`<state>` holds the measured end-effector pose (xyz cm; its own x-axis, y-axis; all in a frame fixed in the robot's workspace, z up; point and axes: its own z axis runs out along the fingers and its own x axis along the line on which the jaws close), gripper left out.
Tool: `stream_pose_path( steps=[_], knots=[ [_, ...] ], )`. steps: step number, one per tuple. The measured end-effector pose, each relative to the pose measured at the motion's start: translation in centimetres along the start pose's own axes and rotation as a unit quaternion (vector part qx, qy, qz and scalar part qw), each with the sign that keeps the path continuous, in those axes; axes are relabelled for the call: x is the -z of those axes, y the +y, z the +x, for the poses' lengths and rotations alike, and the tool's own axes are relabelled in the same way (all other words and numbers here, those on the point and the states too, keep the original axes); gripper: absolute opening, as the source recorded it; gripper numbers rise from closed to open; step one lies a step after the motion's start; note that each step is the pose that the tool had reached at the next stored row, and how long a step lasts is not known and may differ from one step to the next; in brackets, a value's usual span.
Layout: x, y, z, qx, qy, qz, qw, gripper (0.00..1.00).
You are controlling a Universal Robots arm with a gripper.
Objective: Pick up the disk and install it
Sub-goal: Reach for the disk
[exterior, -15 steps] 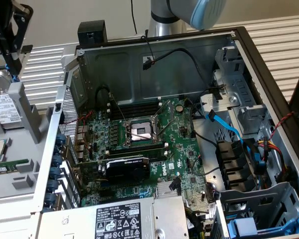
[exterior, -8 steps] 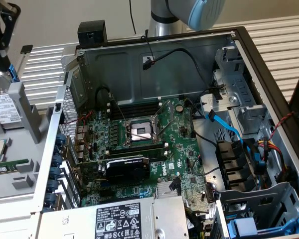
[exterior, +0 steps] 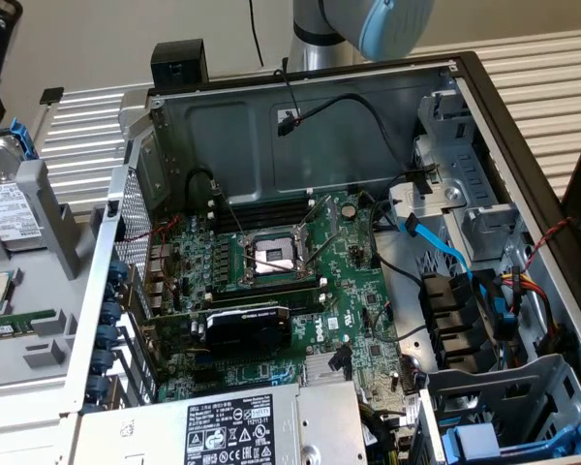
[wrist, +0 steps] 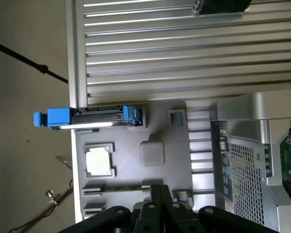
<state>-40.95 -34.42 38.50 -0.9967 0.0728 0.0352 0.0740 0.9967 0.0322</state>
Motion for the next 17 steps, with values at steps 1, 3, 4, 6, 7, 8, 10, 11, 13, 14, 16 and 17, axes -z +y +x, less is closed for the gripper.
stream_pose_path(
  steps=[1, 3, 4, 6, 7, 8, 10, 11, 13, 14, 16, 17],
  knots=[
    [-0.04, 0.26, 0.3, 0.000, -0.0001, 0.0000, 1.0000, 0.11],
    [-0.12, 0.83, 1.0, 0.000, 0.0000, 0.0000, 1.0000, 0.11],
    [-0.17, 1.10, 1.3, 0.000, -0.0001, 0.0000, 1.0000, 0.11],
    [-0.25, 1.71, 1.8, 0.000, 0.0000, 0.0000, 1.0000, 0.11],
    [-0.27, 2.03, 2.0, 0.000, 0.0000, 0.0000, 1.0000, 0.11],
    [-0.30, 2.41, 2.2, 0.000, 0.0000, 0.0000, 1.0000, 0.11],
    [-0.35, 3.11, 2.5, 0.000, -0.0001, 0.0001, 1.0000, 0.11],
    [-0.38, 3.47, 2.6, 0.000, -0.0001, 0.0001, 1.0000, 0.11],
    [-0.43, 4.13, 3.0, 0.000, -0.0001, 0.0001, 1.0000, 0.11],
    [-0.45, 4.35, 3.3, 0.000, -0.0001, 0.0001, 1.0000, 0.11],
    [-0.49, 4.66, 4.2, 0.000, 0.0000, 0.0002, 1.0000, 0.11],
    [-0.51, 4.70, 4.6, 0.000, -0.0001, 0.0001, 1.0000, 0.11]
  ],
)
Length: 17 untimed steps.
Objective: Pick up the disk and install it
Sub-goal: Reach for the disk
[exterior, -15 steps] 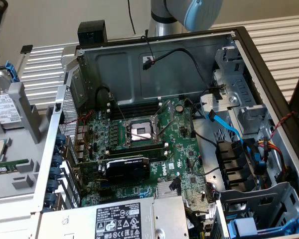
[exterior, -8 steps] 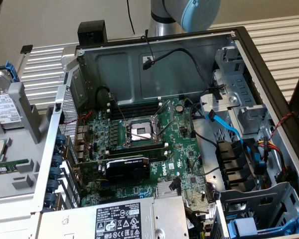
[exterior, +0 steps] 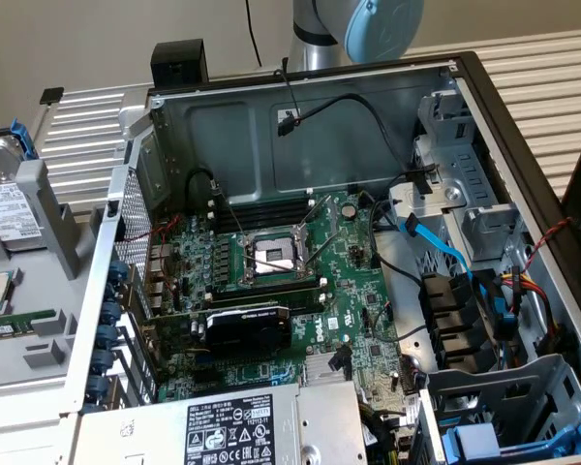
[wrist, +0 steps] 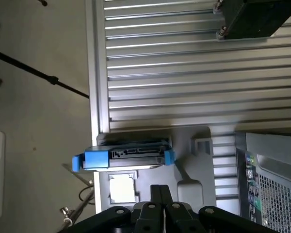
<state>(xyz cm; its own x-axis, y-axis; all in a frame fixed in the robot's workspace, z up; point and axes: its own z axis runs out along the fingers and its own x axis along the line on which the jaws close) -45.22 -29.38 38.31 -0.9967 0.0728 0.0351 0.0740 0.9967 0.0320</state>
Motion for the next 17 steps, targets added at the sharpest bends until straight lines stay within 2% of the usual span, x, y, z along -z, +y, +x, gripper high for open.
stream_pose_path(
  steps=[3, 8, 12, 15, 17],
  knots=[
    [-0.04, 0.00, 1.1, 0.001, 0.0003, 0.0000, 1.0000, 0.11],
    [-0.12, 1.59, 1.7, 0.000, 0.0004, 0.0006, 1.0000, 0.11],
    [-0.17, 2.54, 2.4, 0.001, 0.0007, 0.0007, 1.0000, 0.11],
    [-0.20, 2.81, 3.0, 0.000, 0.0026, 0.0008, 1.0000, 0.11],
    [-0.21, 2.89, 3.3, 0.000, 0.0048, 0.0010, 1.0000, 0.11]
  ],
)
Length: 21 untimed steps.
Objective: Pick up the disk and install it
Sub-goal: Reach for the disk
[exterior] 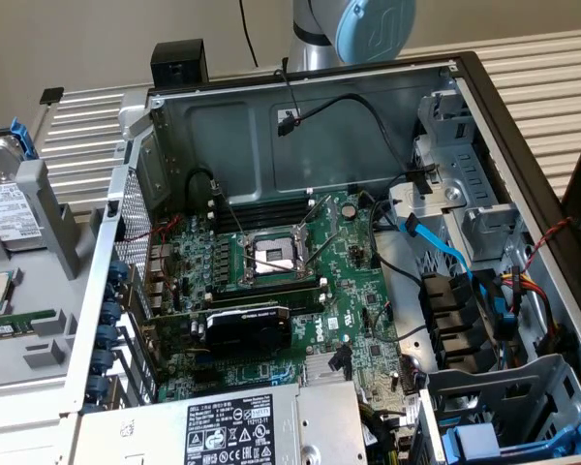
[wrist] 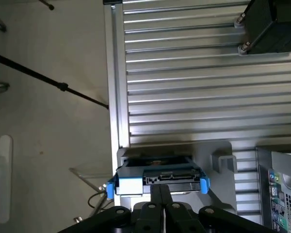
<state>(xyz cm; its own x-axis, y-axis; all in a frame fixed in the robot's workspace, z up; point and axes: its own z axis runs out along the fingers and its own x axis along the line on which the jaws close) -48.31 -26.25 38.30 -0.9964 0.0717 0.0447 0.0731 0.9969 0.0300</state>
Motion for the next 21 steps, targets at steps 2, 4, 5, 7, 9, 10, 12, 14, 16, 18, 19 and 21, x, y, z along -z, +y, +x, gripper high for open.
stream_pose_path(
  steps=[2, 4, 5, 7, 9, 10, 12, 14, 16, 18, 19, 21],
  knots=[
    [-0.02, 0.09, 0.39, 0.000, 0.0026, 0.0002, 1.0000, 0.11],
    [-0.04, 0.10, 0.72, 0.000, 0.0034, 0.0003, 1.0000, 0.11],
    [-0.05, 0.09, 0.87, 0.000, 0.0033, 0.0003, 1.0000, 0.11],
    [-0.05, 0.09, 1.03, 0.003, 0.0034, 0.0006, 1.0000, 0.11],
    [-0.05, 0.10, 1.07, 0.011, 0.0037, 0.0010, 0.9999, 0.11],
    [-0.05, 0.11, 1.08, 0.017, 0.0039, 0.0013, 0.9998, 0.11],
    [-0.06, 0.11, 1.08, 0.032, 0.0043, 0.0020, 0.9995, 0.11],
    [-0.06, 0.11, 1.09, 0.050, 0.0048, 0.0029, 0.9987, 0.11],
    [-0.06, 0.11, 1.09, 0.069, 0.0053, 0.0038, 0.9976, 0.11],
    [-0.06, 0.11, 1.09, 0.087, 0.0059, 0.0046, 0.9962, 0.11],
    [-0.06, 0.11, 1.09, 0.096, 0.0061, 0.0051, 0.9953, 0.11],
    [-0.05, 0.11, 1.09, 0.114, 0.0067, 0.0059, 0.9935, 0.11]
  ],
)
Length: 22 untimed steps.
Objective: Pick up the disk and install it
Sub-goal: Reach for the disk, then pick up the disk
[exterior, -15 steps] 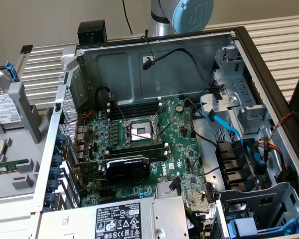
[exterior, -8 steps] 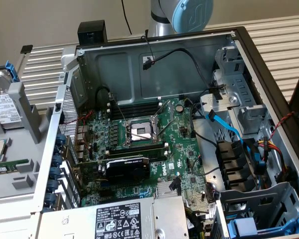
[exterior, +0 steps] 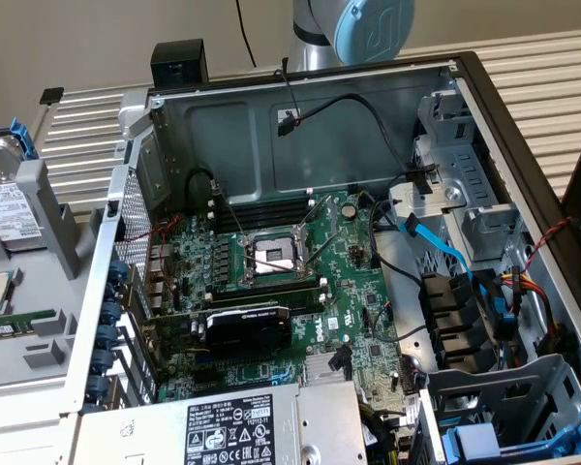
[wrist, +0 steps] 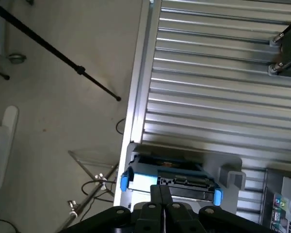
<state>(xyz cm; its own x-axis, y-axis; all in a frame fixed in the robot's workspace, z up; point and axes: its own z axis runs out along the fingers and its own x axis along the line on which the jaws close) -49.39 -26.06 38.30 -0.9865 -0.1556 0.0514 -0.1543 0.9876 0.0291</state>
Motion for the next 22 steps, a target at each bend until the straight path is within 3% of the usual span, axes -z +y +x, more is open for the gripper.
stream_pose_path(
  steps=[6, 9, 14, 22],
  knots=[
    [-0.01, 0.00, 0.00, 0.054, 0.0015, 0.0028, 0.9985, 0.11],
    [0.00, 0.00, 0.00, 0.082, 0.0024, 0.0042, 0.9966, 0.11],
    [0.00, 0.01, 0.02, 0.125, 0.0037, 0.0064, 0.9921, 0.11],
    [-0.01, 0.01, 0.04, 0.127, 0.0055, 0.0060, 0.9918, 0.11]
  ],
)
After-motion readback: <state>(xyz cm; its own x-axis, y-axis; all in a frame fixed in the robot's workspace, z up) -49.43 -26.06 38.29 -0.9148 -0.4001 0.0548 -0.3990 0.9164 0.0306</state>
